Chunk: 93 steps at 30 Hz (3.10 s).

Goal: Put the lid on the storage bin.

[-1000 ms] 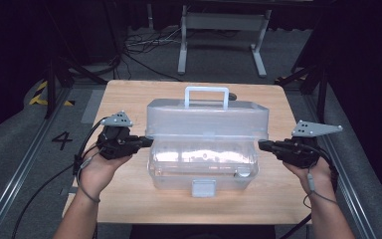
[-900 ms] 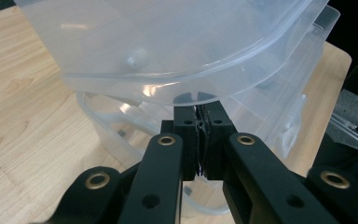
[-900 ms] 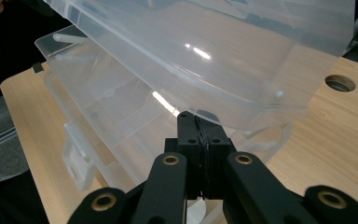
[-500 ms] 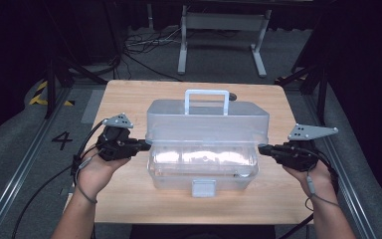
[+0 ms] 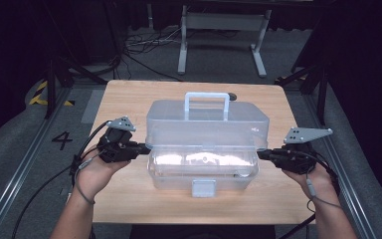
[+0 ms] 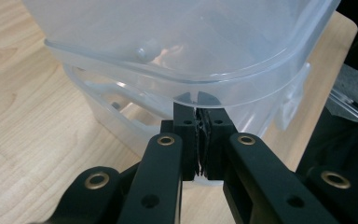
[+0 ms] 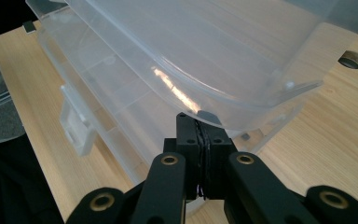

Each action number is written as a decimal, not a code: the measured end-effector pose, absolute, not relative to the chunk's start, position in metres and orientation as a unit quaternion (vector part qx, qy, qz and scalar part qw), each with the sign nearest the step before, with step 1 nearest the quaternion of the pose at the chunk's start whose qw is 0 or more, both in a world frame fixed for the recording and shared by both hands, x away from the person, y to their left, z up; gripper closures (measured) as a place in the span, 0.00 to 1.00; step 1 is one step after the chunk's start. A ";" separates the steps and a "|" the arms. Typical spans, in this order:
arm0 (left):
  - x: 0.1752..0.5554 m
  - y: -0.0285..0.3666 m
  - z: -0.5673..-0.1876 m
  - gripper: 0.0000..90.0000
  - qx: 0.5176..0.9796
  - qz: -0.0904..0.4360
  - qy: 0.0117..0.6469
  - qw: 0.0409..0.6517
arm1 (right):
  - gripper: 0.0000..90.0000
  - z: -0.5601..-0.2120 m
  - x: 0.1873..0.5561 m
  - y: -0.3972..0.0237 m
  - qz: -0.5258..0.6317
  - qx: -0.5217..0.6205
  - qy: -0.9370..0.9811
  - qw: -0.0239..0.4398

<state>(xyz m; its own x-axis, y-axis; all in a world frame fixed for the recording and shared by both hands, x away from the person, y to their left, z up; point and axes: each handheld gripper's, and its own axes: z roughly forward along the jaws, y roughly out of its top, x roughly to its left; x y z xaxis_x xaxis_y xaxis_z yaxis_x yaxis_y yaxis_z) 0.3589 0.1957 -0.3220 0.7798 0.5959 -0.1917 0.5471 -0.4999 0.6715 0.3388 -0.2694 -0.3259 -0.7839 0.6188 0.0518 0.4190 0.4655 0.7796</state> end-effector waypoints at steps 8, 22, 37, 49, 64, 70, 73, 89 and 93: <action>0.360 0.192 -0.327 0.95 0.877 0.020 0.320 0.357 | 0.97 -0.329 0.339 -0.267 0.395 0.301 0.862 0.105; 0.357 0.193 -0.331 0.94 0.882 0.019 0.323 0.342 | 0.97 -0.329 0.340 -0.268 0.360 0.292 0.880 0.100; 0.356 0.188 -0.338 0.92 0.897 0.001 0.317 0.309 | 0.96 -0.335 0.339 -0.266 0.326 0.281 0.898 0.089; 0.357 0.185 -0.344 0.92 0.907 -0.020 0.313 0.280 | 0.95 -0.342 0.341 -0.264 0.296 0.276 0.911 0.075; 0.357 0.181 -0.349 0.92 0.914 -0.033 0.314 0.254 | 0.95 -0.348 0.342 -0.260 0.272 0.271 0.921 0.064; 0.357 0.181 -0.349 0.92 0.916 -0.036 0.311 0.252 | 0.94 -0.349 0.343 -0.259 0.270 0.270 0.922 0.061; 0.357 0.182 -0.350 0.92 0.916 -0.038 0.312 0.251 | 0.94 -0.350 0.343 -0.259 0.267 0.269 0.923 0.059; 0.357 0.189 -0.354 0.89 0.920 -0.047 0.318 0.226 | 0.94 -0.356 0.345 -0.261 0.242 0.268 0.931 0.047; 0.359 0.191 -0.357 0.89 0.919 -0.044 0.325 0.219 | 0.94 -0.359 0.345 -0.262 0.225 0.267 0.936 0.046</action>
<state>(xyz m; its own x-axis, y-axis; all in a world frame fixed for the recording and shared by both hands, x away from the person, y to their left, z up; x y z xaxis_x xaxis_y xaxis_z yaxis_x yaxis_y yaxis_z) 0.3593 0.1908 -0.3570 0.7845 0.5783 -0.2240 0.6171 -0.6922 0.3741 0.3447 -0.2616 -0.3592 -0.8536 0.5199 0.0330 0.4780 0.7566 0.4462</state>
